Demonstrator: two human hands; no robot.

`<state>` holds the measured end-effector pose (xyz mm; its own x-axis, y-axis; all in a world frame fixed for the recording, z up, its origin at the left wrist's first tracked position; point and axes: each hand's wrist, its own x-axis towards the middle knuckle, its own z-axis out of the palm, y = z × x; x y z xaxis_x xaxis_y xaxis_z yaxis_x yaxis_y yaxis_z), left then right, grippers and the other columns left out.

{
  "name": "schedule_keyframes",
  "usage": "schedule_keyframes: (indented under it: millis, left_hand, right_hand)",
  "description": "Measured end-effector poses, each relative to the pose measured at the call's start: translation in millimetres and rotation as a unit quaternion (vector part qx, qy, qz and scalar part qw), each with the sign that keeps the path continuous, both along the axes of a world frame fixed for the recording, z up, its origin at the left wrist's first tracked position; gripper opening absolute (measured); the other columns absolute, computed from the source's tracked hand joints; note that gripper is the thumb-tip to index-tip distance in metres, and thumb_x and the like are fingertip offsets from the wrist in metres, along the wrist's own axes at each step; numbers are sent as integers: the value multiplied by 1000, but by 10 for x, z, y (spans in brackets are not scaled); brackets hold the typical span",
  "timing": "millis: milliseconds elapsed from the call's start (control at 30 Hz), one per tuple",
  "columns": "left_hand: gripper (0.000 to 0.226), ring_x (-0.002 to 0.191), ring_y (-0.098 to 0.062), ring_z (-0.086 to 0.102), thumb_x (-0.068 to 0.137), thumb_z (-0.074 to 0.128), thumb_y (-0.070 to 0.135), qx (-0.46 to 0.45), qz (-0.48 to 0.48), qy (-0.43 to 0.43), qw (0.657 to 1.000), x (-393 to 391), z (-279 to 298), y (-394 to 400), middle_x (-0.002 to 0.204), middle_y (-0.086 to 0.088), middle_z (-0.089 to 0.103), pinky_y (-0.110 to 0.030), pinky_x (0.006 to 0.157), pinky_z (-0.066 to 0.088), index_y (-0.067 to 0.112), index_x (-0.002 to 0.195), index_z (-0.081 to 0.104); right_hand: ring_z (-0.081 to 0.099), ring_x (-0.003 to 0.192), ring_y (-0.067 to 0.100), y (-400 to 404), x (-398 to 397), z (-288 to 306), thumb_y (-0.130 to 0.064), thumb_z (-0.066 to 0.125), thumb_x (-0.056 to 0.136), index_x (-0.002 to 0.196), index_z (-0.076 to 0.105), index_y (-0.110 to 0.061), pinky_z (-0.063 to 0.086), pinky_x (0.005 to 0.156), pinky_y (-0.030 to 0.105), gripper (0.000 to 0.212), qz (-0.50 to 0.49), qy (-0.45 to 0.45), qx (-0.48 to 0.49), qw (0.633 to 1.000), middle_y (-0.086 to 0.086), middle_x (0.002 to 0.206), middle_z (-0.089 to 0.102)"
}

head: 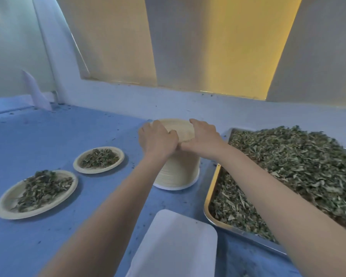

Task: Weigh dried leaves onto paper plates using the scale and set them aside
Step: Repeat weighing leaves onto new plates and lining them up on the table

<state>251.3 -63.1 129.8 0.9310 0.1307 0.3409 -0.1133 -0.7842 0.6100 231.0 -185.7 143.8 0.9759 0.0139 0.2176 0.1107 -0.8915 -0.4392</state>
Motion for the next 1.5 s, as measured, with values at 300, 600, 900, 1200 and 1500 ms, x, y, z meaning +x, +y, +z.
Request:
schedule_keyframes:
  millis: [300,600,900,1200,1500]
  left_hand:
    - [48,124,-36,37,91,45,21,-140,16,18,990,205,-107,47,135,-22,38,-37,99,31,-7,128,37]
    - [60,137,-28,28,94,39,18,-183,-2,-2,983,180,-83,16,150,-17,26,-34,105,26,-2,146,16]
    - [46,130,-23,36,93,37,12,-171,24,-75,982,-114,213,38,144,-12,35,-27,97,27,-2,137,35]
    - [43,126,-25,37,90,36,0,-136,32,-109,984,-1011,-77,116,140,-14,37,-24,94,24,-4,132,38]
    - [50,128,-27,38,90,38,5,-147,15,-6,989,-1837,-734,374,143,-14,37,-32,99,31,-1,139,31]
  right_hand:
    - [22,140,24,-87,279,-147,-70,77,50,151,4,-21,30,106,40,134,-2,35,139,990,3,154,19]
    - [25,140,23,-100,346,-144,-65,81,46,151,-3,-24,29,93,30,140,7,6,183,983,3,154,21]
    - [22,141,21,-93,-6,145,-69,78,48,152,8,-24,28,107,39,133,18,-66,172,983,-1,155,20]
    - [39,131,17,25,-882,-246,-66,78,49,145,27,-22,32,92,27,117,20,-78,188,979,-3,145,39]
    - [51,113,19,208,-1691,-789,-75,76,38,128,43,-22,46,93,42,109,24,-44,125,991,-1,122,53]
